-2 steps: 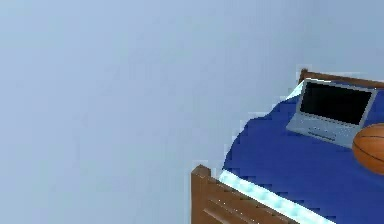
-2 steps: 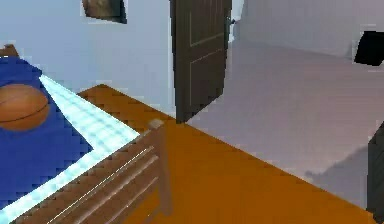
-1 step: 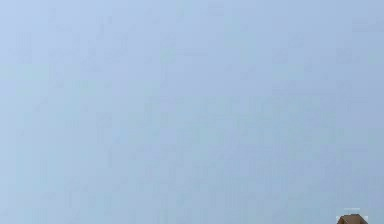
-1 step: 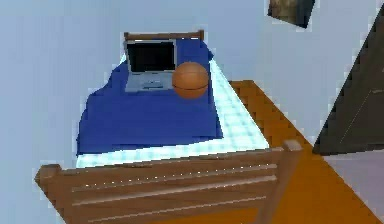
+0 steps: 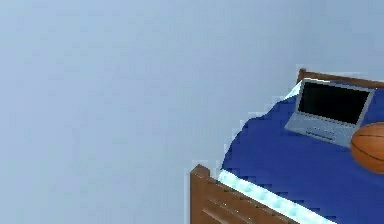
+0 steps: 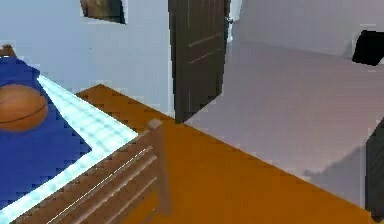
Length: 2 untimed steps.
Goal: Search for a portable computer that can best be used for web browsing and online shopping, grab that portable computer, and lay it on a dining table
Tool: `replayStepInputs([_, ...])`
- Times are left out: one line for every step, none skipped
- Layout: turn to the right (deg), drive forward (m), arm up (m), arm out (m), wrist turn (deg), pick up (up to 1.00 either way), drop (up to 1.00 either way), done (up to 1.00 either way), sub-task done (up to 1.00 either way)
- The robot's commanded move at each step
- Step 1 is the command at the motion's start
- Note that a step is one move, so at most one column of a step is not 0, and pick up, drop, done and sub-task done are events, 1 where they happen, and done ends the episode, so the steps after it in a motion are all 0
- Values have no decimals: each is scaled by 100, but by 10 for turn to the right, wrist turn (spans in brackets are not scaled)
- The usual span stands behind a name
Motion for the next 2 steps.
replayStepInputs([450, 0, 0, 0, 0, 0, 0, 0, 0])
replayStepInputs([450, 0, 0, 0, 0, 0, 0, 0, 0])
